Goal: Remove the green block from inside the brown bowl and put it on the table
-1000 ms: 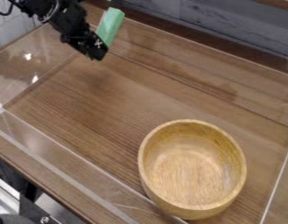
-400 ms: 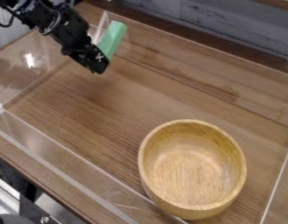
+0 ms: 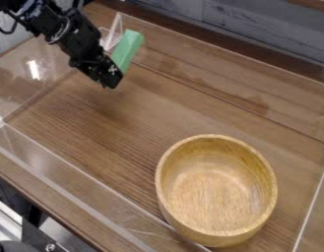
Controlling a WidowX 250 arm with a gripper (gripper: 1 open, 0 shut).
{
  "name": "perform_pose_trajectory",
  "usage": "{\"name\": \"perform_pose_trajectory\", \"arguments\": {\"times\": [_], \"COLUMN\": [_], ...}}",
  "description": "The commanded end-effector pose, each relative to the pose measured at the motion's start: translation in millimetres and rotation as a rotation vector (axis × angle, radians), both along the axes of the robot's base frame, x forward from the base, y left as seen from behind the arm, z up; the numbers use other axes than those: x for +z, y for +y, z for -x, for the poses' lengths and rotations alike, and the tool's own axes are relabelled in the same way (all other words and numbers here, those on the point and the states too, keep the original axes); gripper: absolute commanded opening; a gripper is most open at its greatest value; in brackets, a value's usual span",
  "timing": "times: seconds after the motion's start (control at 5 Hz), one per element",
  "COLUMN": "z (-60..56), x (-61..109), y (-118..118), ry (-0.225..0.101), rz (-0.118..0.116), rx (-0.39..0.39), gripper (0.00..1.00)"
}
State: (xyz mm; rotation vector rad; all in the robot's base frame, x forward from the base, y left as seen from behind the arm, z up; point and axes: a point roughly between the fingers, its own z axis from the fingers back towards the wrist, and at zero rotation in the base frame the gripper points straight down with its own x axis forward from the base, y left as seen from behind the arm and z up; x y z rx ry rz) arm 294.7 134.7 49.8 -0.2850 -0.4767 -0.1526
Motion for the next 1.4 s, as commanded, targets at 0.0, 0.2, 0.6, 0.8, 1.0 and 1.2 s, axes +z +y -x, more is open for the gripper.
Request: {"name": "perform_pose_trajectory", "arguments": {"times": [0.0, 0.2, 0.6, 0.8, 1.0, 1.2], "z": [-5.7, -5.0, -1.6, 0.4, 2.7, 4.8], "x": [16.9, 12.3, 5.3, 2.2, -0.6, -3.2], "y": [-2, -5, -10, -12, -13, -15], "ry": [-0.035, -0.017, 0.026, 0.049, 0.074, 0.098], "rz": [-0.045, -0.04, -0.03, -0.025, -0.018, -0.011], "rx": [-0.013, -0.015, -0.016, -0.013, -0.01, -0.005], "gripper": [0.0, 0.0, 0.0, 0.0, 0.0, 0.0]}}
